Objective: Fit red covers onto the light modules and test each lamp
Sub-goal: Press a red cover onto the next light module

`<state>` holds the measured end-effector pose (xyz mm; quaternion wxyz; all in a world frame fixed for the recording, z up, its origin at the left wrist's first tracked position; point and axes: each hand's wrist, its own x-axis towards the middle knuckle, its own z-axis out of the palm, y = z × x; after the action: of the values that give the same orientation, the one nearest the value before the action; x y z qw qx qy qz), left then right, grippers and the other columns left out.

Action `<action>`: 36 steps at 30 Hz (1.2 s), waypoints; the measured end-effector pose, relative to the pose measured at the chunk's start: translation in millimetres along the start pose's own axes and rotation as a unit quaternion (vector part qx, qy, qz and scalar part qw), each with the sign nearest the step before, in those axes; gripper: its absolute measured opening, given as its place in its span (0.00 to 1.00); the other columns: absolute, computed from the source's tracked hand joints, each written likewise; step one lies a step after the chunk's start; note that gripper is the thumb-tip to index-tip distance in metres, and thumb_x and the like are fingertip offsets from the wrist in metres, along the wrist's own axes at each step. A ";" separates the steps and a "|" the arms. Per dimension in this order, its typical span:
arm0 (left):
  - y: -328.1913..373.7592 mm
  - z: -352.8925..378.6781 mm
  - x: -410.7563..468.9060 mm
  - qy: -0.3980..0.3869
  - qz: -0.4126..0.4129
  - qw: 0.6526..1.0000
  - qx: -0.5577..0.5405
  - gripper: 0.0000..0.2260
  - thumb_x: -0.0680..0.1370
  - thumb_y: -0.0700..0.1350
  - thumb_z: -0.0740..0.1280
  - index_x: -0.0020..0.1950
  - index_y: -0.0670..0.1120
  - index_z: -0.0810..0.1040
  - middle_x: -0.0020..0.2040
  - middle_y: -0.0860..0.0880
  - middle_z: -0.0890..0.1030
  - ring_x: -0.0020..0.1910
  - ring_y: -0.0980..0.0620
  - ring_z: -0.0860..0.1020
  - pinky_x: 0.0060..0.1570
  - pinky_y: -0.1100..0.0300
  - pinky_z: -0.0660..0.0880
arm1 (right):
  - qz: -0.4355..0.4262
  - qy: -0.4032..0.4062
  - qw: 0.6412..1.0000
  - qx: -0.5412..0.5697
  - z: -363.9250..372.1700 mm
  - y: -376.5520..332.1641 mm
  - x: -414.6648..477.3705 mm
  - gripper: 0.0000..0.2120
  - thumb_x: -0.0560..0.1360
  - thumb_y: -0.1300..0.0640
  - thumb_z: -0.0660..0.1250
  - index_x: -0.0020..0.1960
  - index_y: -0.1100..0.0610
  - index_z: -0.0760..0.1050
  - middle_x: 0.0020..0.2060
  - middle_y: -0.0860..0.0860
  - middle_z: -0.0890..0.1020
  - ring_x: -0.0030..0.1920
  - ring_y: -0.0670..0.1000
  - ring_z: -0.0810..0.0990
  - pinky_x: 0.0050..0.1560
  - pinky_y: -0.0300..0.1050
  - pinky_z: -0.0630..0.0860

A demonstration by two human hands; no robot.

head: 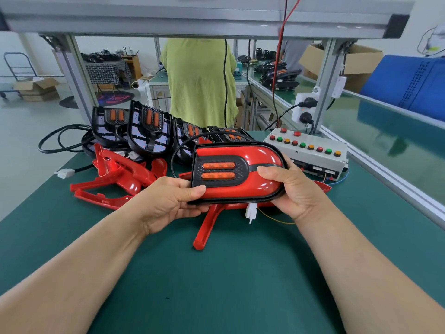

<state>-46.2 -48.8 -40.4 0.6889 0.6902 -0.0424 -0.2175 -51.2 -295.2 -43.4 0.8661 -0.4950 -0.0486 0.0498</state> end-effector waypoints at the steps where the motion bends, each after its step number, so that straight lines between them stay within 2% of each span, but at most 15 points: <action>1: 0.5 0.6 -0.5 0.002 0.003 1.000 0.003 0.15 0.70 0.45 0.71 0.52 0.38 0.83 0.47 0.40 0.86 0.38 0.50 0.84 0.39 0.62 0.81 | 0.000 0.000 1.000 0.001 -0.1 -0.6 0.1 0.34 0.63 0.70 0.73 0.69 0.61 0.73 0.54 0.61 0.82 0.53 0.61 0.83 0.50 0.57 0.83; 5: 1.7 0.7 -0.9 0.006 0.006 1.000 0.010 0.17 0.69 0.46 0.71 0.54 0.37 0.82 0.46 0.41 0.86 0.36 0.52 0.83 0.37 0.63 0.80 | -0.003 -0.006 1.000 0.006 0.2 -0.5 -0.5 0.34 0.59 0.67 0.75 0.65 0.59 0.75 0.53 0.61 0.83 0.51 0.60 0.84 0.49 0.57 0.83; 17: 1.8 -4.9 -2.1 -0.023 0.005 1.000 0.018 0.20 0.68 0.48 0.73 0.55 0.39 0.82 0.49 0.41 0.86 0.38 0.52 0.83 0.38 0.64 0.80 | -0.005 -0.023 1.000 0.007 -2.0 -0.6 -1.3 0.30 0.64 0.70 0.72 0.65 0.60 0.75 0.54 0.61 0.83 0.51 0.59 0.84 0.51 0.57 0.83; 22: 1.0 -7.4 -1.8 -0.033 0.007 0.999 0.017 0.20 0.68 0.49 0.73 0.56 0.39 0.81 0.48 0.42 0.86 0.37 0.52 0.82 0.36 0.64 0.79 | 0.002 -0.024 1.000 -0.001 -0.1 -0.7 -2.8 0.31 0.68 0.69 0.68 0.71 0.63 0.70 0.61 0.65 0.79 0.57 0.62 0.81 0.58 0.60 0.79; 25: 1.1 -9.9 -2.7 -0.042 0.010 0.999 0.019 0.22 0.68 0.50 0.74 0.57 0.39 0.81 0.49 0.42 0.85 0.37 0.53 0.81 0.36 0.64 0.79 | 0.005 -0.032 0.999 0.010 0.4 -0.4 -3.3 0.32 0.67 0.68 0.70 0.71 0.63 0.70 0.64 0.66 0.78 0.59 0.63 0.80 0.59 0.61 0.79; 27: 3.3 -13.6 -4.4 -0.055 0.022 0.998 0.033 0.27 0.65 0.56 0.78 0.57 0.40 0.81 0.49 0.42 0.85 0.38 0.53 0.81 0.37 0.63 0.79 | 0.001 -0.036 0.999 0.024 0.1 -0.7 -3.4 0.32 0.66 0.67 0.72 0.70 0.63 0.72 0.61 0.65 0.80 0.57 0.62 0.82 0.57 0.60 0.81; 29: 5.4 -18.1 -5.9 -0.065 0.033 0.994 0.083 0.36 0.56 0.61 0.82 0.57 0.42 0.82 0.49 0.44 0.85 0.40 0.54 0.81 0.40 0.62 0.79 | -0.005 -0.038 0.999 0.036 -0.7 -1.6 -3.3 0.28 0.66 0.66 0.72 0.67 0.62 0.75 0.58 0.63 0.82 0.55 0.61 0.83 0.53 0.58 0.82; 30: 5.4 -19.5 -6.2 -0.066 0.037 0.989 0.125 0.35 0.54 0.60 0.83 0.56 0.45 0.83 0.49 0.45 0.85 0.41 0.55 0.81 0.41 0.62 0.78 | -0.007 -0.039 0.998 0.042 -1.1 -2.0 -3.5 0.27 0.65 0.65 0.72 0.65 0.61 0.76 0.56 0.62 0.83 0.54 0.61 0.84 0.50 0.56 0.83; 33: 5.9 -18.6 -8.3 -0.069 0.035 0.972 0.224 0.21 0.60 0.50 0.81 0.52 0.55 0.85 0.48 0.49 0.85 0.40 0.60 0.80 0.41 0.64 0.77 | -0.009 -0.039 0.998 0.050 -2.8 -3.2 -3.3 0.26 0.64 0.64 0.73 0.62 0.60 0.78 0.54 0.61 0.85 0.53 0.60 0.85 0.48 0.54 0.83; 36: 5.8 -20.5 -6.9 -0.067 0.040 0.967 0.243 0.16 0.69 0.40 0.79 0.54 0.53 0.84 0.48 0.52 0.85 0.41 0.61 0.81 0.44 0.62 0.77 | -0.005 -0.040 0.998 0.052 -3.4 -4.0 -3.3 0.29 0.64 0.63 0.73 0.65 0.61 0.76 0.56 0.62 0.84 0.54 0.60 0.84 0.49 0.55 0.82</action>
<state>-43.7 -27.5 -34.0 0.5042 0.8185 -0.1672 -0.2189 -53.9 -300.6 -41.8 0.8884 -0.4463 -0.0830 0.0677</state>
